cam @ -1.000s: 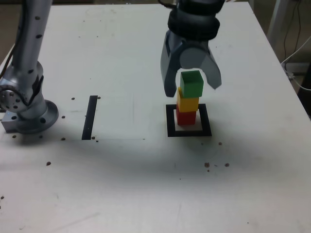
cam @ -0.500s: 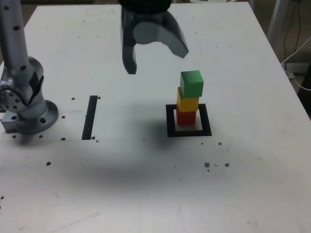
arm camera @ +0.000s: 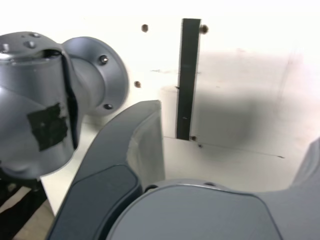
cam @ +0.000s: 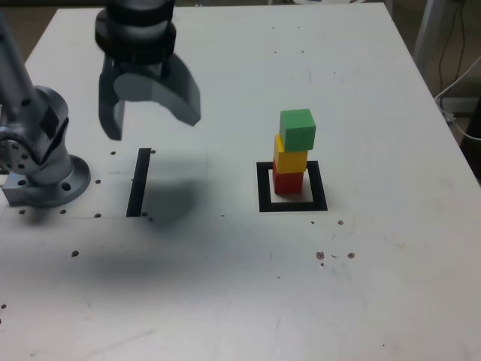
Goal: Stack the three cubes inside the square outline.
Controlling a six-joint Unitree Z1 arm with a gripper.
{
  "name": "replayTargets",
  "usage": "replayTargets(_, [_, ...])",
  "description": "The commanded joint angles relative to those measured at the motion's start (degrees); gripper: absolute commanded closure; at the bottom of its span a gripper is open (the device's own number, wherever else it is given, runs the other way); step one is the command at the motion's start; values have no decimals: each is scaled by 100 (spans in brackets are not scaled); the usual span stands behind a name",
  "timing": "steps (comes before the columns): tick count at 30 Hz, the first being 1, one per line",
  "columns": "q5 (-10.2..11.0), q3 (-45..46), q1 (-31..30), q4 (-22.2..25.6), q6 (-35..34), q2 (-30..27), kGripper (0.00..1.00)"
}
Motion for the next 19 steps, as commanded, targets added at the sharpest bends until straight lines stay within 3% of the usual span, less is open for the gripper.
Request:
replayTargets(1, [6,312,-40,-212,46,-81,0])
replayTargets(12, [-184,1369,-42,-1294,90,-324,0])
replayTargets(19, [-238,1626,-41,-1552,113,-290,0])
